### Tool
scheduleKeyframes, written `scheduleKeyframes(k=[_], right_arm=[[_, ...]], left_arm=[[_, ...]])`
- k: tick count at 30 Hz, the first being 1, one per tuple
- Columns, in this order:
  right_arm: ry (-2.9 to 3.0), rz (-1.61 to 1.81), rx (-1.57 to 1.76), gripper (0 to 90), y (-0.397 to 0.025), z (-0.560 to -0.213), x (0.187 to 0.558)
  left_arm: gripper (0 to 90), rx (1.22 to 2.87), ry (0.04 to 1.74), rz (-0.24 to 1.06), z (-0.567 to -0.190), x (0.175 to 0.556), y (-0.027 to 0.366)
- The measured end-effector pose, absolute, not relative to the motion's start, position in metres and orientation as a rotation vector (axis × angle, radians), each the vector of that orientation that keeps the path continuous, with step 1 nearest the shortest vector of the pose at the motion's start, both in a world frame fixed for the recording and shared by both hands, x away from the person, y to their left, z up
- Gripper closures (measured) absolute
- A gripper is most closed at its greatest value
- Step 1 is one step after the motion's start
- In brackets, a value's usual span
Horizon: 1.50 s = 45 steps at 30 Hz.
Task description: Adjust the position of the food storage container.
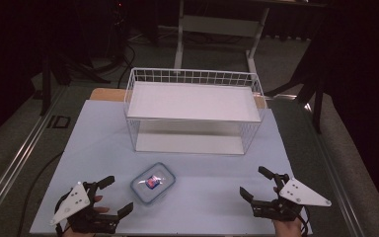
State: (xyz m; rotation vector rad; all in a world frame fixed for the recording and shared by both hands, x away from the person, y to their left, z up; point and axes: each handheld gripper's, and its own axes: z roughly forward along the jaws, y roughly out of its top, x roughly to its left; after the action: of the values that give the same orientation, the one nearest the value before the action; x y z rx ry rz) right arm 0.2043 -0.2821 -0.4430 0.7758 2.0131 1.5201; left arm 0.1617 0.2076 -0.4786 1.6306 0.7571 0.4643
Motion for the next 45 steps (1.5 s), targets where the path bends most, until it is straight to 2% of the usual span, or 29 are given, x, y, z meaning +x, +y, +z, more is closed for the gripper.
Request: scheduleKeyframes(k=[5,7,9,12,16,18,19,20,22,24,28,31,36,37,42,45], right_arm=[[1.998,1.527,0.777,12.8,-0.281,-0.442,0.203],[1.996,1.523,0.769,12.8,-0.28,-0.441,0.202],[1.978,1.535,0.763,12.6,-0.279,-0.439,0.201],[1.967,1.545,0.763,12.6,-0.279,-0.438,0.2],[1.967,1.554,0.778,12.6,-0.279,-0.437,0.199],[1.968,1.55,0.774,12.6,-0.279,-0.437,0.199],[1.966,1.548,0.772,12.6,-0.278,-0.437,0.199],[1.965,1.547,0.772,12.5,-0.278,-0.437,0.198],[1.964,1.55,0.762,12.5,-0.277,-0.436,0.197],[1.961,1.552,0.76,12.6,-0.277,-0.436,0.197],[1.955,1.547,0.753,12.6,-0.276,-0.436,0.197],[1.955,1.56,0.757,12.6,-0.276,-0.436,0.198],[1.963,1.567,0.759,12.6,-0.276,-0.437,0.198],[1.963,1.567,0.759,12.6,-0.276,-0.437,0.198],[1.98,1.563,0.758,12.6,-0.275,-0.438,0.199],[1.982,1.561,0.753,12.6,-0.275,-0.438,0.199]], left_arm=[[2.5,1.624,0.743,0.451,-0.472,0.158,0.206],[2.6,1.64,0.767,0.399,-0.466,0.156,0.204],[2.5,1.654,0.763,0.46,-0.463,0.153,0.201],[2.5,1.615,0.767,0.4,-0.46,0.156,0.205],[3.7,1.659,0.767,0.409,-0.46,0.158,0.207],[6.4,1.734,0.768,0.426,-0.464,0.16,0.209],[8.7,1.755,0.769,0.415,-0.466,0.162,0.211],[16.8,1.755,0.769,0.415,-0.466,0.162,0.211],[26.4,1.778,0.765,0.42,-0.469,0.163,0.215],[40.2,1.812,0.765,0.416,-0.471,0.165,0.218],[57.5,1.849,0.78,0.373,-0.479,0.171,0.223],[66.8,1.918,0.816,0.309,-0.491,0.18,0.224],[73.1,2.011,0.844,0.244,-0.505,0.189,0.22],[78.2,2.011,0.844,0.244,-0.505,0.189,0.22],[90.0,2.109,0.932,0.176,-0.522,0.201,0.21],[90.0,2.128,0.981,0.186,-0.53,0.206,0.206]])
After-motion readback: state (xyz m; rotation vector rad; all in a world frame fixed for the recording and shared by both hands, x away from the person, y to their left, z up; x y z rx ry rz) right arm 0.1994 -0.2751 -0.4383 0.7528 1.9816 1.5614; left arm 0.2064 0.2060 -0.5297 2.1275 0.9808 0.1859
